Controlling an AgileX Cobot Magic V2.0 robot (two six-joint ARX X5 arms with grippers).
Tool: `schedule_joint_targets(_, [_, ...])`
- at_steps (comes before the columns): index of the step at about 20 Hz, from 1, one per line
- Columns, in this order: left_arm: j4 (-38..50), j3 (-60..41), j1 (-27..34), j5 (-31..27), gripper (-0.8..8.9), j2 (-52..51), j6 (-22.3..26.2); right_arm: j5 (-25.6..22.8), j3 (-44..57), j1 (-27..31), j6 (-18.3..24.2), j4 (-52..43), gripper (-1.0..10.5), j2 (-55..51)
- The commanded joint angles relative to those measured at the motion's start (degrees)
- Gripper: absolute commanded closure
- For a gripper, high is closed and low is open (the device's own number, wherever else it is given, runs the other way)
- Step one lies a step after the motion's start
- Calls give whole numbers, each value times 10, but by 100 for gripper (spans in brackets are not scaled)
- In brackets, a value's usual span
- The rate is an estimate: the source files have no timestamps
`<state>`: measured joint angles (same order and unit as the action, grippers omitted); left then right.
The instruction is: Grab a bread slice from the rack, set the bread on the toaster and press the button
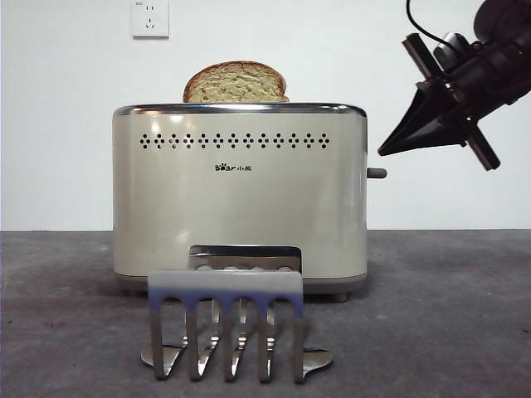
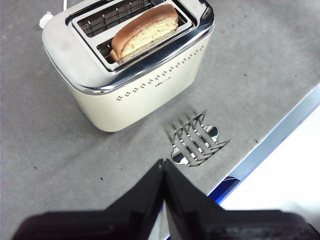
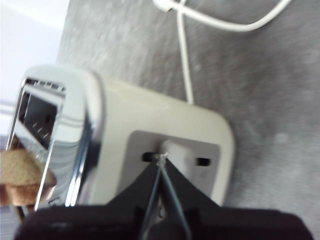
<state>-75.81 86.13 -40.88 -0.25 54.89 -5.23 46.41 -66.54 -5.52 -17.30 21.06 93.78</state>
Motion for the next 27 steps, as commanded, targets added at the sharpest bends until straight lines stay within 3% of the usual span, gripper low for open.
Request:
schedule_joint_targets(1, [2, -2, 0, 3, 822, -1, -6, -9, 1, -15, 11, -2, 951, 10])
schedule_joint_targets(4, [2, -2, 0, 3, 822, -2, -6, -38, 1, -20, 11, 3, 951, 10])
schedule_joint_targets(27, [2, -2, 0, 3, 822, -4, -6, -64, 2, -20, 42, 48, 952, 103])
